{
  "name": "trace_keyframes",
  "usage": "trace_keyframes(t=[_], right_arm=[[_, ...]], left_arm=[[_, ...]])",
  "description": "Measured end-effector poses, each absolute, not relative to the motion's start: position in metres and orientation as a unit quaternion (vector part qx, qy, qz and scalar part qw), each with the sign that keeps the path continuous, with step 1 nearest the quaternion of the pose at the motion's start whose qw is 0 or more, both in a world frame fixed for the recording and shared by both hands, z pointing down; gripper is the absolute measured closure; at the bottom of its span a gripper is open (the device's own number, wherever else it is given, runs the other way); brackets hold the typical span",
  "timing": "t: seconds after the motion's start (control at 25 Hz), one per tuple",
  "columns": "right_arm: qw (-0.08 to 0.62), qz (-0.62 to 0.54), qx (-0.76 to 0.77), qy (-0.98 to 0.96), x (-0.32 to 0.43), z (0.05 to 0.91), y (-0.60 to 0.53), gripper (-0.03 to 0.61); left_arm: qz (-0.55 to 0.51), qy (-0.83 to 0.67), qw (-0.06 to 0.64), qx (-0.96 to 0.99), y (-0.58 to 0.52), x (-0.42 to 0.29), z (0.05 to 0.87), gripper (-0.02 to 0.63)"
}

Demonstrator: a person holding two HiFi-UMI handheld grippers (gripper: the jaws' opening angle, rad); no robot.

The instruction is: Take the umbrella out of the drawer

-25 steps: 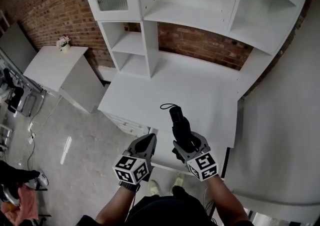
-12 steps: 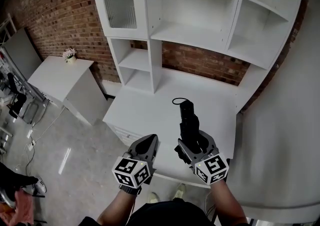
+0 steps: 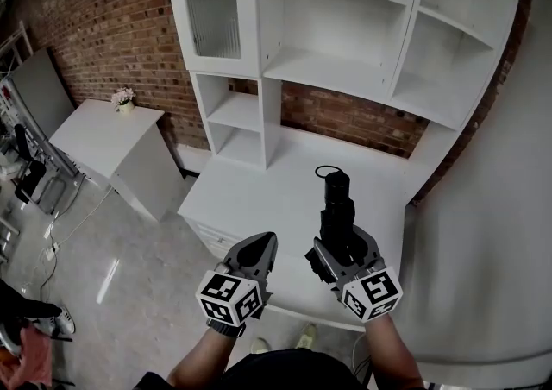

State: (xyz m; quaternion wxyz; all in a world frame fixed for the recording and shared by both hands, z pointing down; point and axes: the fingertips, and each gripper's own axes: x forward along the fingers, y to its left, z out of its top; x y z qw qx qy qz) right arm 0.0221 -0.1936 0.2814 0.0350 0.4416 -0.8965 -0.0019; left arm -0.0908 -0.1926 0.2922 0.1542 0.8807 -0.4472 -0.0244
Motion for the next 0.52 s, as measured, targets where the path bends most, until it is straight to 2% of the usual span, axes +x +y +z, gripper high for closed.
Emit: trace_keyframes(t=[0.52], right_arm=[[0.031,-0.003,0.439,-0.898,0.0225,0.2756,-0.1937,0.350]], left_arm=[[-0.025,-0.442,0.145,0.885,-0.1901,-0.0814,0.2860,0.607]])
